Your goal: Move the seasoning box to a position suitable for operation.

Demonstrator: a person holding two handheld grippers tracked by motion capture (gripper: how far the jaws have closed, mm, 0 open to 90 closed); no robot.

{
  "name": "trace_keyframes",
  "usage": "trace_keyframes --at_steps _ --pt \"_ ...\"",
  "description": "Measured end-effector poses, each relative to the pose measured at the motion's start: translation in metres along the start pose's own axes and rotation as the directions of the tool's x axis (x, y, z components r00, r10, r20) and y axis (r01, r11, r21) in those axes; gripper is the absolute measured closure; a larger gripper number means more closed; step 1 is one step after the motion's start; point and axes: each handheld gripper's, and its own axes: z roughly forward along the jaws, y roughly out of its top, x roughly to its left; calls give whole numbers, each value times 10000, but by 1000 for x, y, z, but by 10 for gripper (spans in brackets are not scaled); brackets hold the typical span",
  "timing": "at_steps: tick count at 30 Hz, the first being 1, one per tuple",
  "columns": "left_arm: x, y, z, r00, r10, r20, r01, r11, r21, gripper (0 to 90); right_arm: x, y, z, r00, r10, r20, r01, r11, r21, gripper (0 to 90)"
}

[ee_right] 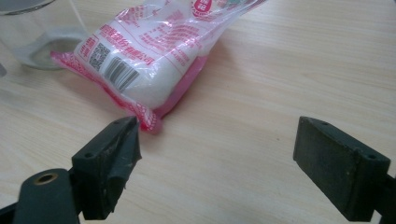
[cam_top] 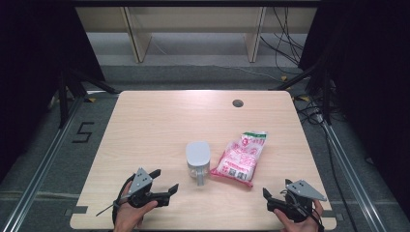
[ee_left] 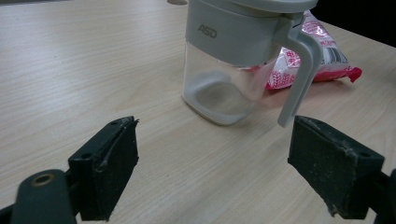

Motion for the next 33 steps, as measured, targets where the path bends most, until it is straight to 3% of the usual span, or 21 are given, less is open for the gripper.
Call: trace_keyframes --at_steps 3,4,5,7,8,9,10,11,12,14,15,18,19,20,22,23,25,30,33 --pt "0 1 0 9999 138 100 -139 9998 138 155 -1 -1 0 10000 21 60 -22 9999 101 181" --pt "-1 0 2 9999 36 133 -37 10000 63 157 3 -1 -2 9991 392 154 -397 9987 323 187" --pt "-1 0 2 9998 54 191 -55 10000 69 158 -1 -1 1 9997 -195 175 193 9998 103 188" --pt "-3 -1 2 9998 1 188 -2 10000 42 159 0 -1 1 9994 -305 172 303 9995 122 197" --pt "-4 -1 2 9997 11 256 -11 10000 11 158 0 -1 1 9993 -336 147 335 9994 91 200" --pt "-5 -1 0 9998 -44 174 43 10000 60 160 3 -1 -1 9999 39 144 -41 9998 168 200" --pt "-3 -1 0 9992 233 339 -232 9997 -20 161 1 0 0 9996 -266 90 265 9996 97 199" --pt "-5 -2 0 9995 -36 316 39 10000 -71 162 1 0 0 9996 -280 23 280 9996 -2 199" --pt "-4 -1 -1 9995 182 250 -183 9998 31 164 1 1 0 9997 -259 -50 259 9996 56 199" --pt "-4 -1 -1 9995 168 283 -168 9999 14 166 2 1 0 9997 -236 -57 237 9997 86 199" --pt "-6 -1 -1 9989 -156 445 163 9998 -142 169 2 2 0 9997 -216 -79 217 9997 105 199" --pt "-8 -1 -1 9986 -37 534 35 10000 41 188 2 2 0 9997 -221 -82 222 9997 82 199" --pt "-9 0 -1 9981 -125 604 119 9999 104 196 6 2 -2 9997 225 -15 -224 9995 233 199" --pt "-8 1 -1 9977 78 673 -95 9996 249 205 2 2 0 9997 -242 -89 243 9997 46 199" --pt "-11 0 0 9950 -438 898 432 9990 76 232 2 1 0 9998 -191 -19 191 9998 7 199" --pt "-11 1 2 9937 -367 1063 365 9993 35 246 2 2 1 9997 -259 44 259 9997 1 199" --pt "-13 2 3 9950 -76 1000 64 9999 119 254 1 2 0 9991 -429 6 429 9990 -108 199" --pt "-22 6 11 9891 29 1472 -44 9999 95 287 -1 3 -1 9997 -253 1 253 9996 -92 200" --pt "-28 10 19 9889 172 1474 -212 9994 256 333 -3 3 0 9994 -341 3 341 9991 -265 200"
